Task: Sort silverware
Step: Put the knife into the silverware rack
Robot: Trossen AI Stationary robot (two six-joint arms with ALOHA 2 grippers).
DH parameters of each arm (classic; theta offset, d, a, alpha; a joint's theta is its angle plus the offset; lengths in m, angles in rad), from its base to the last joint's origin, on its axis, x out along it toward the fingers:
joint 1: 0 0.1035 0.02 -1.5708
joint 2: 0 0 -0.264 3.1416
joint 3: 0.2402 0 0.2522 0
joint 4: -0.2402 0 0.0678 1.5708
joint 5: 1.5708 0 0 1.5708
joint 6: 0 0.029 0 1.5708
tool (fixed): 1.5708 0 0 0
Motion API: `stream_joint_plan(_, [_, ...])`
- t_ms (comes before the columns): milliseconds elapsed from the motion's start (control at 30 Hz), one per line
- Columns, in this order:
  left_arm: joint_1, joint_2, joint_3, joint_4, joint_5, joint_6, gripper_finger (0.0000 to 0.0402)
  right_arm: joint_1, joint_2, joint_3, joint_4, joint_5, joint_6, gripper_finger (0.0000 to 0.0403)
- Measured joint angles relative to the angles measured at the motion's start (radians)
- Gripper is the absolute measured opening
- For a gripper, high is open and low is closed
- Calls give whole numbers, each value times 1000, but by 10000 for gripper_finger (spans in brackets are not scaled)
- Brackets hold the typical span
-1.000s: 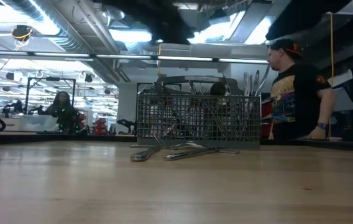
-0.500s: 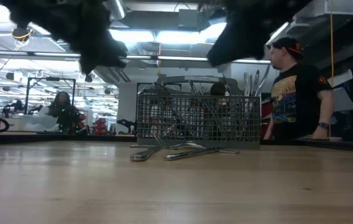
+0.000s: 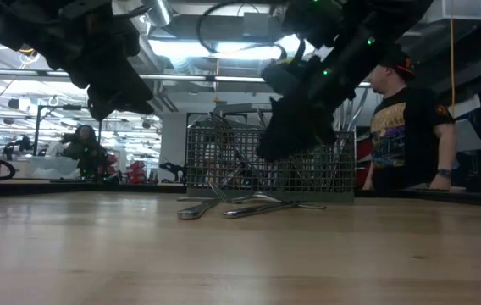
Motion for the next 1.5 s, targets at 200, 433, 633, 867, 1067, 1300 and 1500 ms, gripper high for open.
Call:
stream_joint_plan(200, [0, 0, 0, 1, -6, 1, 133, -1, 20, 0, -25, -104, 366, 115])
stream_joint_plan(433, [1, 23, 0, 77, -26, 9, 133, -1, 20, 0, -133, -145, 572, 115])
stream_joint_plan(633, [1, 120, 0, 161, -27, 28, 133, 0, 21, 0, -176, -150, 694, 115])
stream_joint_plan(867, [2, 242, 0, 242, -27, 68, 133, 12, 62, 0, -153, -147, 897, 115])
stream_joint_plan(1067, [3, 299, 1, 271, -27, 159, 133, 37, 68, 0, -99, -149, 1040, 115])
stream_joint_plan(1300, [3, 291, 1, 288, -27, 251, 133, 75, 70, 0, -99, -97, 1213, 115])
stream_joint_plan(1500, [3, 291, 1, 281, -27, 319, 133, 72, 106, 0, -85, -84, 1279, 115])
